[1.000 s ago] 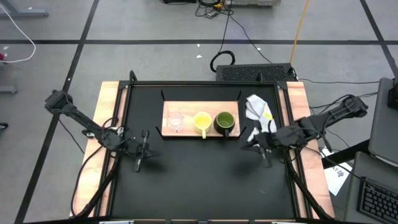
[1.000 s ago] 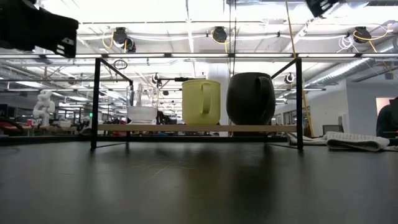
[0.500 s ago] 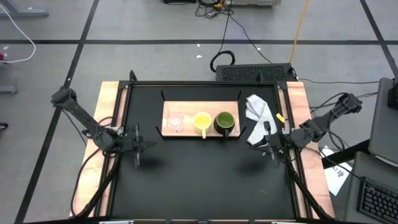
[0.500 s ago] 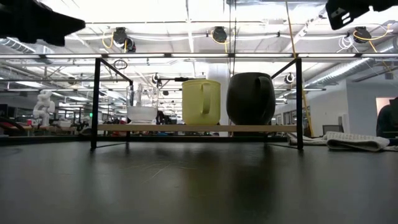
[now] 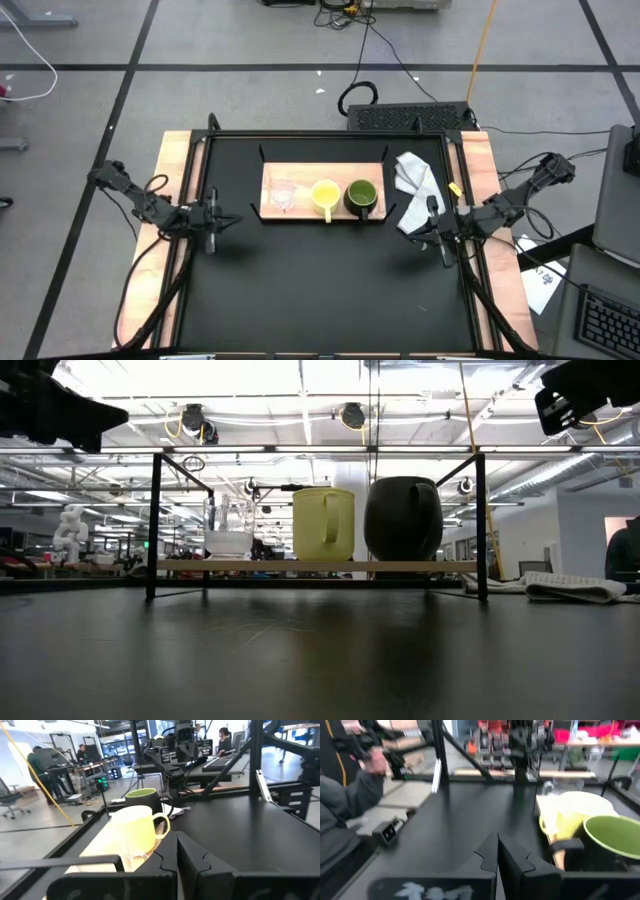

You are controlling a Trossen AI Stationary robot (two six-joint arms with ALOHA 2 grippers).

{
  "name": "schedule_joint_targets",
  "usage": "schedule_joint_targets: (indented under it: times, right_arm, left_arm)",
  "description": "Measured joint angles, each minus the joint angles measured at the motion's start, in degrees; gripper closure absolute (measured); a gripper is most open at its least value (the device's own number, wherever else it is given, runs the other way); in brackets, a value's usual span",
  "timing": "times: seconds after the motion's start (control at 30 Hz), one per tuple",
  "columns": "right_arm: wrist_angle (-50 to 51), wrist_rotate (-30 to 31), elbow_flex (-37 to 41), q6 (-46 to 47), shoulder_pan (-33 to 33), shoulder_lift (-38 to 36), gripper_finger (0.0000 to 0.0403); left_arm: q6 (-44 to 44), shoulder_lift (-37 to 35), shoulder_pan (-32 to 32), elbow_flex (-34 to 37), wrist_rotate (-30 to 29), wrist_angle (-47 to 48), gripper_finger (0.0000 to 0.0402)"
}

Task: Stack small to large cups/mugs on shelf
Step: Return to Home Position

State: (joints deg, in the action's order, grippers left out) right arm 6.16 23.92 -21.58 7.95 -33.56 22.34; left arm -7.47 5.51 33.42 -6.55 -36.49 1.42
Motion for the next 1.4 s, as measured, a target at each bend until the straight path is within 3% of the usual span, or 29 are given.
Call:
schedule_joint_targets:
  times: [0.17, 0.5, 1.1, 1.4]
  right_arm:
    - [-4.95, 0.04, 5.55, -1.71, -0.04, -3.97, 0.0403]
    - [-4.41, 1.57, 9.08, -2.69, 0.00, -12.65, 0.0403]
    - [-3.99, 3.10, 12.59, -4.16, 1.98, -13.98, 0.0403]
    - [-2.47, 3.09, 12.59, -8.94, 9.55, -16.61, 0.0403]
  left_arm:
    - [1.16, -4.02, 1.26, 0.39, -0.60, 4.33, 0.0401]
    - [-0.76, -5.30, 1.50, 3.85, -1.05, 0.93, 0.0401]
    - [-1.18, -5.28, 1.50, 3.89, -0.45, 0.31, 0.0401]
    - [-1.31, -5.26, 1.50, 3.91, 0.68, 0.07, 0.0401]
